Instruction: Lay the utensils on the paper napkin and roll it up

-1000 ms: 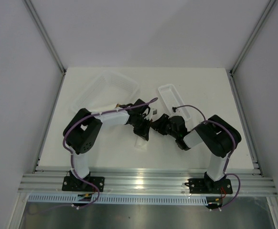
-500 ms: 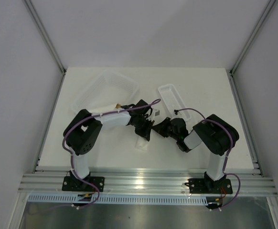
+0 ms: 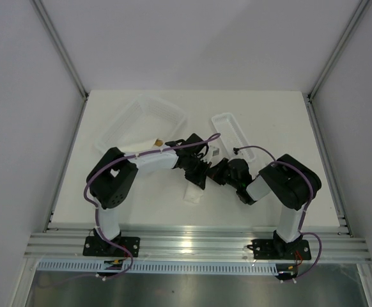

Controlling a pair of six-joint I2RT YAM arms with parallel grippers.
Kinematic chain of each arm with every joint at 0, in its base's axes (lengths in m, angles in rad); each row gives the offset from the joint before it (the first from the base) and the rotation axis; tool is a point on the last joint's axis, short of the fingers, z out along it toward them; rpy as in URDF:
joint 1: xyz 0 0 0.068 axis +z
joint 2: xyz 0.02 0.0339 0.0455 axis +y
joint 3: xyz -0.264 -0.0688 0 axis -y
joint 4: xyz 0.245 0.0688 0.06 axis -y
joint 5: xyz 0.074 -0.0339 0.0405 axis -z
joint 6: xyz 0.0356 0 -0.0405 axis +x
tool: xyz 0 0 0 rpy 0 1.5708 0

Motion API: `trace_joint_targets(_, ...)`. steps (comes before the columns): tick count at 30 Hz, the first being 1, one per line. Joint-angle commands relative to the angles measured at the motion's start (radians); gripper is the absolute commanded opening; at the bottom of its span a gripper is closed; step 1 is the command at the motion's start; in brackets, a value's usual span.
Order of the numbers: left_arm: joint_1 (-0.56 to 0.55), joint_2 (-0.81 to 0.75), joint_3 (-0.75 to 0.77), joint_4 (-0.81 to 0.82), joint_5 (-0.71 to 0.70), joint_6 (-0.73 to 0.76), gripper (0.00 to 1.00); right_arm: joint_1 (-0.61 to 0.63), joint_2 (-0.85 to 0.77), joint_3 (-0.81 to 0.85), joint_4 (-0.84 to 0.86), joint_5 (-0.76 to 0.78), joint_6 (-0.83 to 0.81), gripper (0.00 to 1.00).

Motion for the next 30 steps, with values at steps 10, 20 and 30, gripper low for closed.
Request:
trace_joint_targets(10, -0.001, 0.091, 0.046, -0.025, 0.004, -0.016, 0.05, 0.012, -0.114, -0.003, -0.237, 0.05, -0.076, 0.27)
trace_joint_targets(20, 0.001, 0.085, 0.036, -0.021, -0.006, -0.006, 0.06, -0.023, -0.164, -0.006, -0.29, -0.037, -0.16, 0.49)
trace_joint_targets(30, 0.001, 0.074, 0.036, -0.018, -0.02, 0.008, 0.08, -0.026, -0.066, -0.014, -0.181, -0.212, -0.188, 0.48)
